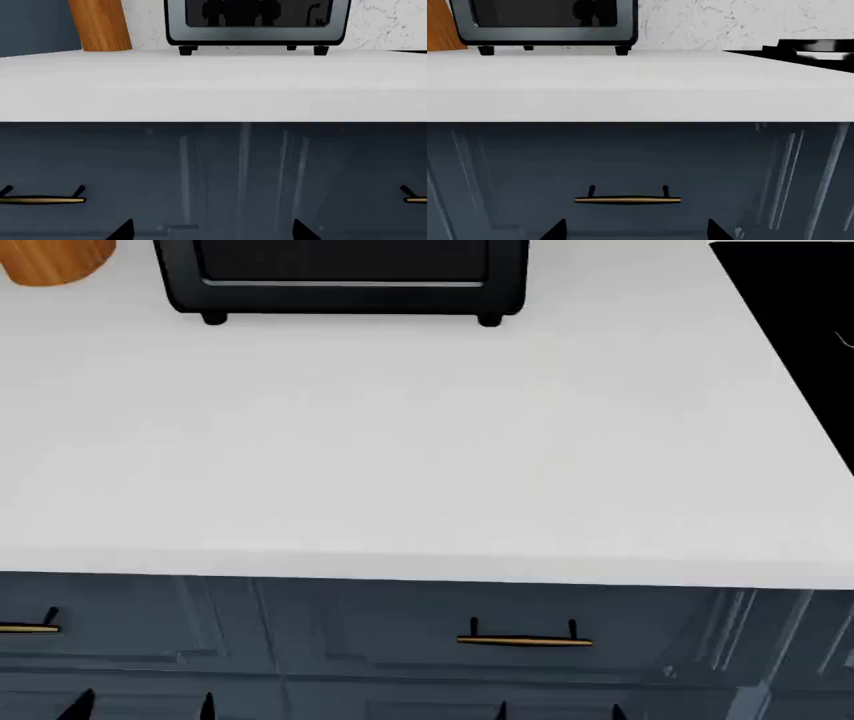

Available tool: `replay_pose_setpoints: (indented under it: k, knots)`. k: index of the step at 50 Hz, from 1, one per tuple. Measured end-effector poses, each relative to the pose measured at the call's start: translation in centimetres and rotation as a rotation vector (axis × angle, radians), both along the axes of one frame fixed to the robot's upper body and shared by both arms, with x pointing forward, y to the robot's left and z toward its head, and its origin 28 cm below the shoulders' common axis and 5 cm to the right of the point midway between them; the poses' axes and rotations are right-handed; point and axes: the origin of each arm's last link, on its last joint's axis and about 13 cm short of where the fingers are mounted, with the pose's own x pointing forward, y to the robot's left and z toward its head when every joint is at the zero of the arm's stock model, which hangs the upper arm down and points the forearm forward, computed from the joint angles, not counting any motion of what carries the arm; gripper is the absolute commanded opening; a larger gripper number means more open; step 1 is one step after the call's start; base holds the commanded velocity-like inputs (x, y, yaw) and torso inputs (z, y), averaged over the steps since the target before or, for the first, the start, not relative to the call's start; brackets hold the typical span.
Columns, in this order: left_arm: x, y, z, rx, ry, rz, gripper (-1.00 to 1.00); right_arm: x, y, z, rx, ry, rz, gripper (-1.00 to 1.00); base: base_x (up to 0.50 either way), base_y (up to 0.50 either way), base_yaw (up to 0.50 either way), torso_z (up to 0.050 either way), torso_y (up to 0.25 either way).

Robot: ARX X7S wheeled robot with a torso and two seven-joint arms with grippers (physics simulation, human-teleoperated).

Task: Decrease the toaster oven temperature.

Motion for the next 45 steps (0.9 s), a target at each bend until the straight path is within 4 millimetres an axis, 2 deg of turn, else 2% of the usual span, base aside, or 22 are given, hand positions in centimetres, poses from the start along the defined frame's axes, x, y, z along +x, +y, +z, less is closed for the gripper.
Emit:
replay_pose_setpoints:
  k: [2, 45]
  knots:
    - [-0.4, -0.1, -0.5, -0.007, 0.014, 0.008, 1.00, -0.4, 0.2, -0.5, 0.013, 0.014, 0.017, 1.00, 0.00, 0.00, 0.00, 0.000, 0.000]
    - [-0.3, 0.4, 0.7, -0.019, -0.017, 0.034, 1.00, -0.6, -0.1, 0.2, 0.003, -0.008, 0.009, 1.00, 0.00, 0.00, 0.00, 0.000, 0.000]
